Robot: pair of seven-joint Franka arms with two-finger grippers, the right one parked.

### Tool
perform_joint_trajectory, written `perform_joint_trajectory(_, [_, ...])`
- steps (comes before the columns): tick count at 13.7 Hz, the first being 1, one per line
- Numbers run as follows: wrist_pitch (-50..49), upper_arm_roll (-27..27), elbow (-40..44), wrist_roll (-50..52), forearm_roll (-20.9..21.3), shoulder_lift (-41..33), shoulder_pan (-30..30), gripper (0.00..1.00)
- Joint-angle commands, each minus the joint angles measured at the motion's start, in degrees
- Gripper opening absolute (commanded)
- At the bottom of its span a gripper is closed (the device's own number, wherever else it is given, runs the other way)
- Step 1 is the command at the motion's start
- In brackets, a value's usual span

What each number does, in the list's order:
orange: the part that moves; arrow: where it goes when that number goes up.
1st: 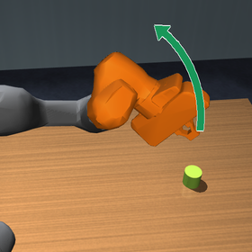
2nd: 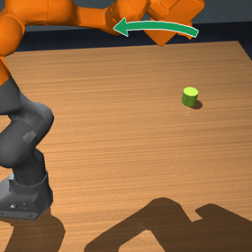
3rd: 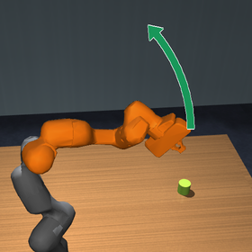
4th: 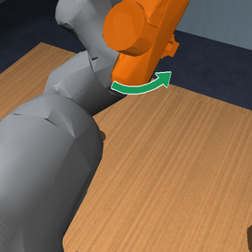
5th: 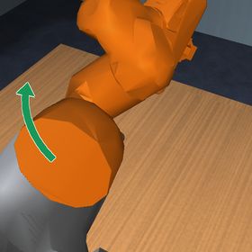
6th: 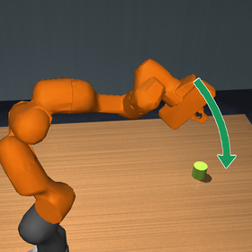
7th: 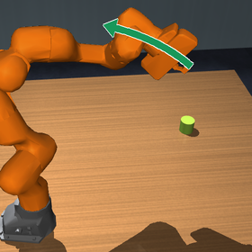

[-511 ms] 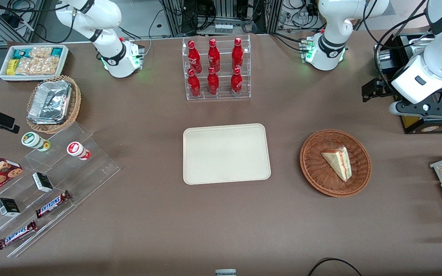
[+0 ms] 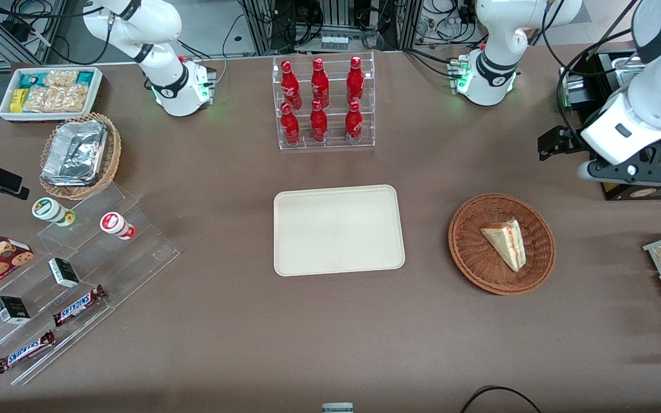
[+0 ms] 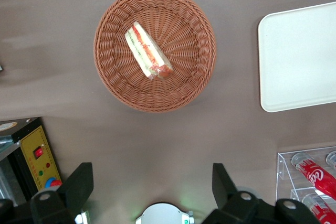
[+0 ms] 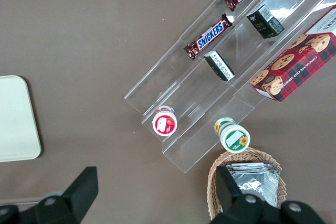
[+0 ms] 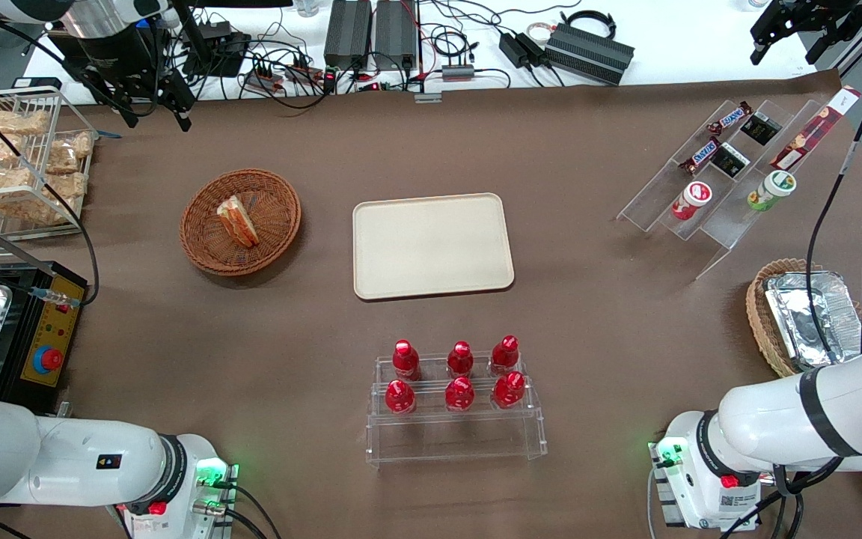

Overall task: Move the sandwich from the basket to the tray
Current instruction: 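Move the left gripper down over the wrapped sandwich in the wicker basket, then lower the open left gripper around the sandwich and close on it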

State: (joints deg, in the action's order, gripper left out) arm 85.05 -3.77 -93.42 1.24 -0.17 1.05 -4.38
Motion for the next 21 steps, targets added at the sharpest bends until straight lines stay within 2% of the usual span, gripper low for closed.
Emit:
perform_joint_trajectory(1, [4.75, 0.52, -2.88, -0.98, 0.26, 2.28, -0.80, 1.00])
perform_joint_trajectory(11, [36.21, 0.70, -23.19, -0.98, 0.79, 8.26, -0.89, 1.00])
perform_joint_trajectory(15, [44.31, 1.05, -27.94, -0.02, 0.70, 9.15, -0.45, 1.00])
perform_joint_trajectory(17, [44.32, 1.05, -28.04, 6.19, 0.70, 8.88, -0.45, 1.00])
perform_joint_trajectory(21, [44.32, 1.05, -28.66, 28.32, 0.70, 8.71, -0.54, 1.00])
